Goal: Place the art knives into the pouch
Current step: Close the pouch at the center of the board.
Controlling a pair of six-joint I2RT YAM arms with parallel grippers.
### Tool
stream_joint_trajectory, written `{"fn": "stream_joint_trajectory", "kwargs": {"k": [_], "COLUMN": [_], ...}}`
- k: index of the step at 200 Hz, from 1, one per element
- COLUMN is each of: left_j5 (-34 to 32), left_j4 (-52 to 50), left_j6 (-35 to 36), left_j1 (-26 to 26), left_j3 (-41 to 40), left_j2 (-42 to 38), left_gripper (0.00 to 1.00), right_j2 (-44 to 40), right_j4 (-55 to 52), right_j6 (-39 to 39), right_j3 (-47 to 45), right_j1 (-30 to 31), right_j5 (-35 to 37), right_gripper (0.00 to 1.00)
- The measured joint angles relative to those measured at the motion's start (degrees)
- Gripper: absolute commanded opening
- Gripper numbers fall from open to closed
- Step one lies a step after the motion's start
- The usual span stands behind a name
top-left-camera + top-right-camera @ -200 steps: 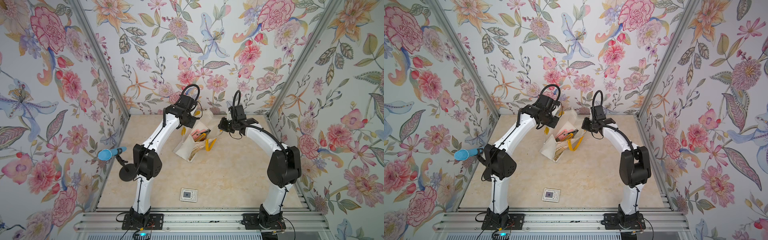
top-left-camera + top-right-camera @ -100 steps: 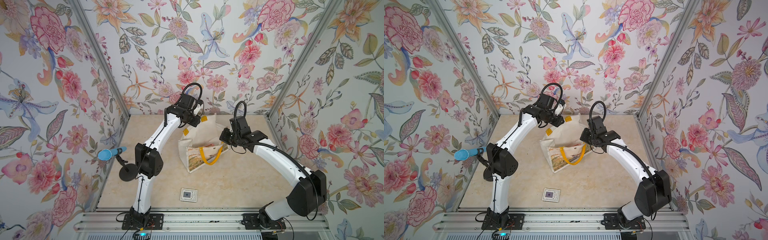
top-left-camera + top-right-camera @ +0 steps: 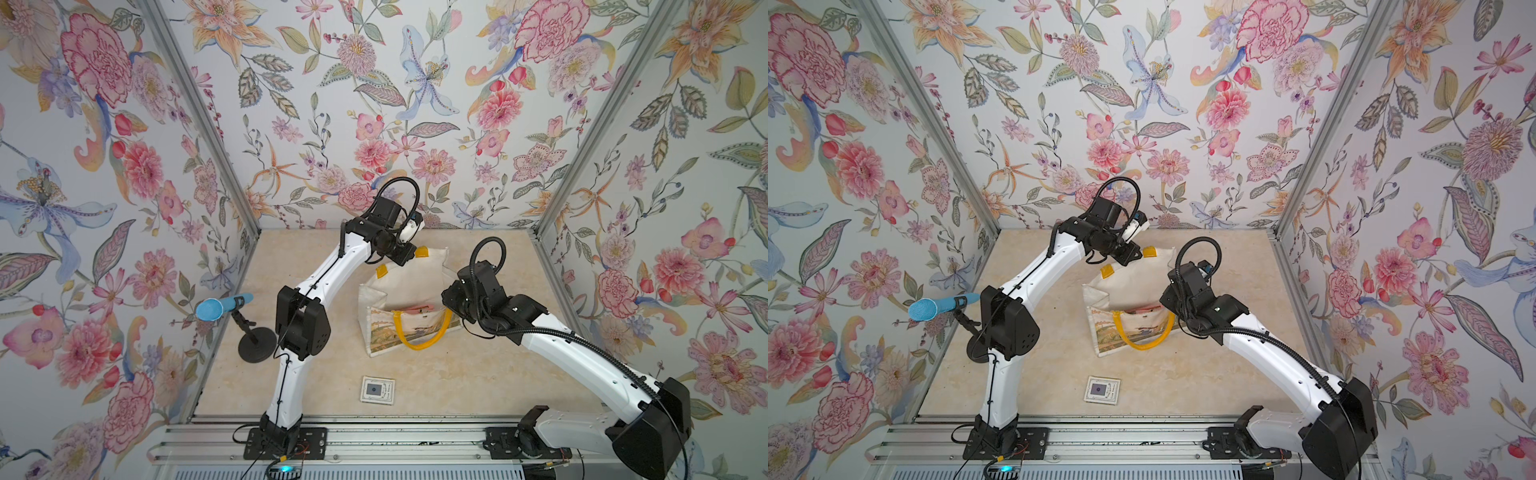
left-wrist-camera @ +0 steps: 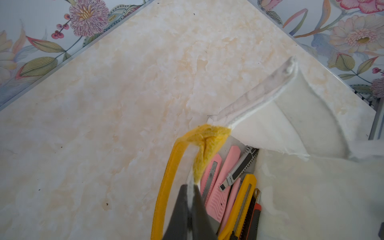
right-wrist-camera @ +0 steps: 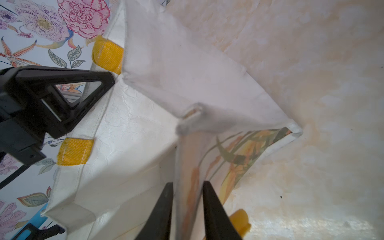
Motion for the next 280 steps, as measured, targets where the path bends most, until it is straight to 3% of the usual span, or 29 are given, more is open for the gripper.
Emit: {"fn": "stream_joint_trajectory", "kwargs": {"k": [86,122,156,165,188,202,236,280], "left_j5": [2.6,1.9,0.5,0.2,-0.9,-1.2,-1.3,-1.0], "left_j4": [-3.1,-3.0,-3.1,-3.1,-4.0,-4.3,-4.6,-4.6], "left_j6": [3.6,4.8,5.4,5.6,6.1,6.0,6.1,6.1], "left_j1": [-6.7,-8.2,-9.0,-9.3,-10.0,-10.3,-10.6,-10.6], "left_j3": [2.6,-2.4,-7.1,-7.8,-8.0,-8.0,-8.2,-11.1], "left_j2": [-0.1,-3.3,-6.9,-7.4,-8.0,-8.2,-8.5,-11.4], "left_gripper": [0.0,0.0,0.08,0.15,0.32,0.4,0.45,0.51], "right_j2": [-0.5,-0.6,-1.0,-0.9,0.1,1.1,2.6,3.5], "right_j4": [8.3,12.0,17.1,17.7,20.3,21.2,22.2,22.6], "right_j6": [3.6,5.6,7.5,7.7,9.1,9.6,9.7,9.7], "right_j3": [-5.5,-7.0,-9.8,-10.0,-10.0,-10.0,-9.7,-8.5], "right_j1": [-0.2,-1.5,-3.2,-3.7,-4.7,-5.0,-5.1,-5.1], "right_j5": [4.8,8.4,10.6,10.8,11.4,11.6,11.8,11.8], "right_gripper": [0.18,0.17,0.18,0.2,0.45,0.52,0.57,0.54]}}
